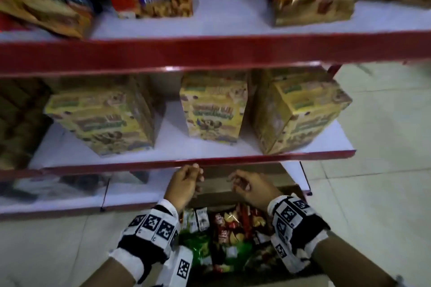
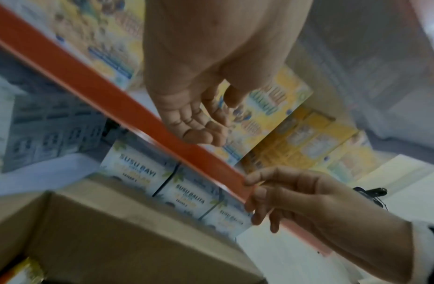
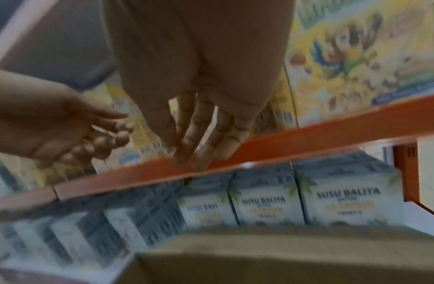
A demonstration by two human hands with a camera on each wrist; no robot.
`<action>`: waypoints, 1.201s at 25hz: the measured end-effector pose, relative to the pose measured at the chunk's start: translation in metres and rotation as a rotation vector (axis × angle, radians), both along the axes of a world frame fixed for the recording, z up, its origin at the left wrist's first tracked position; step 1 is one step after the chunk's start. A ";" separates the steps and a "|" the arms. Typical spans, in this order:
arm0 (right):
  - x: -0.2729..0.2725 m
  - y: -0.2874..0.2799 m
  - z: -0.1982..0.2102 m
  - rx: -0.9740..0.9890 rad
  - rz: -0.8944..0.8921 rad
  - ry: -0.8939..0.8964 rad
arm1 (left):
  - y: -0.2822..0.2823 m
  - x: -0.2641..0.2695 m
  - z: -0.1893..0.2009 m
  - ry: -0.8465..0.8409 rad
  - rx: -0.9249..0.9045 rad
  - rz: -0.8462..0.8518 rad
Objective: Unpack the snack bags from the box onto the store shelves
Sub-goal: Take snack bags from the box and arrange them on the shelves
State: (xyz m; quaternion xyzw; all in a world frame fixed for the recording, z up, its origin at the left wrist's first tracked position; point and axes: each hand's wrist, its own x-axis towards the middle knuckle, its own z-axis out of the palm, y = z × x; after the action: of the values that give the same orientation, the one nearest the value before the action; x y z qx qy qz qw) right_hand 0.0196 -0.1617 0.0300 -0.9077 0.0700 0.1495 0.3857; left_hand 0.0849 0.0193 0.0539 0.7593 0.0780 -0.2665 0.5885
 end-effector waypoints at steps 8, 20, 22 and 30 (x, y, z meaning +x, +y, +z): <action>0.002 -0.008 -0.259 -0.267 0.275 0.289 | -0.008 -0.013 -0.199 0.157 0.113 -0.329; 0.004 -0.016 -0.402 -0.675 0.389 0.439 | 0.000 -0.008 -0.247 -0.093 0.331 -0.492; 0.003 -0.009 -0.397 -0.654 0.395 0.422 | 0.009 -0.011 -0.238 -0.064 0.313 -0.483; -0.016 0.001 -0.265 -0.364 0.381 0.141 | 0.038 -0.021 -0.211 -0.083 0.227 -0.398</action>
State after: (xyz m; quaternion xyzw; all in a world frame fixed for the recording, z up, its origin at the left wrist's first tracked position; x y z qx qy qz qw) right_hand 0.0035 -0.1611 -0.2354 -0.9463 -0.0499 0.2671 0.1754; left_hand 0.0643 0.0575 -0.1569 0.8313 -0.0677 -0.3354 0.4380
